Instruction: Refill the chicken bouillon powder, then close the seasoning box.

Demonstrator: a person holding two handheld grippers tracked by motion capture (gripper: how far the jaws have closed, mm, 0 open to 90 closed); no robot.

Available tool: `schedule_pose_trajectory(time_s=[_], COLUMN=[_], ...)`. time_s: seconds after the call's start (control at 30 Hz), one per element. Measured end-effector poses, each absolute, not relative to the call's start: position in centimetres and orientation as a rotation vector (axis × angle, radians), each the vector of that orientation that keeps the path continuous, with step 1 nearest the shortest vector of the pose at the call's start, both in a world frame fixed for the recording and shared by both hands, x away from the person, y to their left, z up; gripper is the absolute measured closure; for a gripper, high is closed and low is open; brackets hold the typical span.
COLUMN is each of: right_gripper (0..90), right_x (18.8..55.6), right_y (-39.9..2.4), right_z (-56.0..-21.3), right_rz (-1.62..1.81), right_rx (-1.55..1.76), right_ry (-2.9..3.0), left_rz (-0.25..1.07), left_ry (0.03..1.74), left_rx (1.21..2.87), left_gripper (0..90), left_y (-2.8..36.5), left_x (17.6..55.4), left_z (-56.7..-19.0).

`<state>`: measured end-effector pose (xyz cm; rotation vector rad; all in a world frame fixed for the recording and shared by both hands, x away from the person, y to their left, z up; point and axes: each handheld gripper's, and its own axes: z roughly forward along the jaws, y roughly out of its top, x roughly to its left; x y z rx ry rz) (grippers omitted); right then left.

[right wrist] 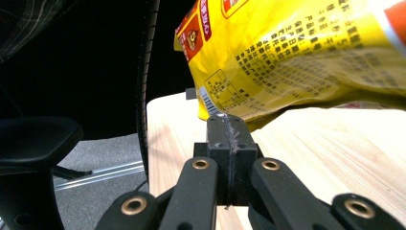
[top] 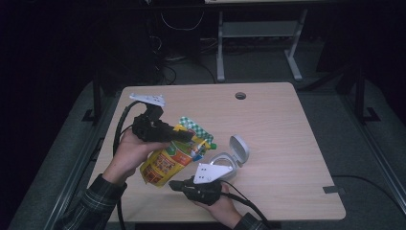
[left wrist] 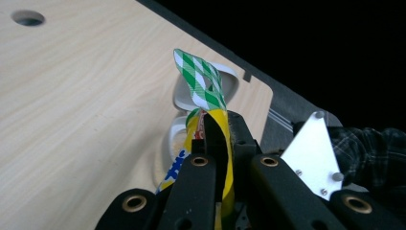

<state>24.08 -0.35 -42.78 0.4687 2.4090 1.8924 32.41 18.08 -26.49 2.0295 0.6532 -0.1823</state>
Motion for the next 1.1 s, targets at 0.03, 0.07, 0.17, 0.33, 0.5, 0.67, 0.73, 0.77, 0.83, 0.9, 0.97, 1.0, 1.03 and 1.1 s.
schedule_pose_trajectory(time_s=[0.03,0.07,0.17,0.33,0.5,0.67,0.73,0.77,0.83,0.9,0.97,1.0,1.03,1.1], right_gripper=[90.0,90.0,90.0,90.0,90.0,90.0,90.0,90.0,90.0,90.0,90.0,90.0,90.0,90.0], right_x=[24.1,24.1,24.1,24.1,24.0,24.1,24.1,24.1,24.1,24.2,24.4,24.5,24.6,24.7], right_y=[-0.4,-0.5,-0.6,-0.8,-1.2,-1.7,-2.2,-2.4,-2.6,-3.0,-3.4,-3.6,-4.1,-4.3], right_z=[-42.8,-42.7,-42.6,-42.5,-42.4,-42.1,-41.9,-41.8,-41.7,-41.5,-41.3,-41.3,-41.1,-41.1], right_rz=[1.890,1.887,1.879,1.858,1.847,1.842,1.837,1.837,1.836,1.828,1.815,1.810,1.802,1.797], right_rx=[0.469,0.470,0.470,0.465,0.468,0.479,0.483,0.499,0.499,0.512,0.513,0.512,0.530,0.529], right_ry=[2.408,2.408,2.408,2.421,2.424,2.427,2.425,2.426,2.429,2.423,2.427,2.424,2.427,2.426], left_rz=[-0.172,-0.160,-0.135,-0.072,-0.014,0.039,0.051,0.058,0.064,0.088,0.094,0.102,0.104,0.114], left_ry=[0.651,0.656,0.664,0.678,0.683,0.665,0.652,0.652,0.648,0.636,0.625,0.619,0.618,0.614], left_rx=[2.028,2.016,1.989,1.964,1.949,1.943,1.943,1.933,1.924,1.923,1.918,1.916,1.917,1.919], left_gripper=[90.0,90.0,90.0,90.0,90.0,90.0,90.0,89.9,89.9,89.9,89.9,89.8,89.8,89.8], left_y=[18.3,18.6,19.1,19.6,19.8,19.7,19.7,19.6,19.6,19.5,19.4,19.5,19.5,19.6], left_x=[32.5,32.6,32.9,33.5,34.3,35.3,35.6,35.7,36.0,36.4,36.6,36.6,36.7,36.8], left_z=[-26.5,-26.6,-26.9,-27.9,-28.8,-29.7,-30.0,-30.1,-30.5,-31.0,-31.6,-31.9,-32.1,-32.7])
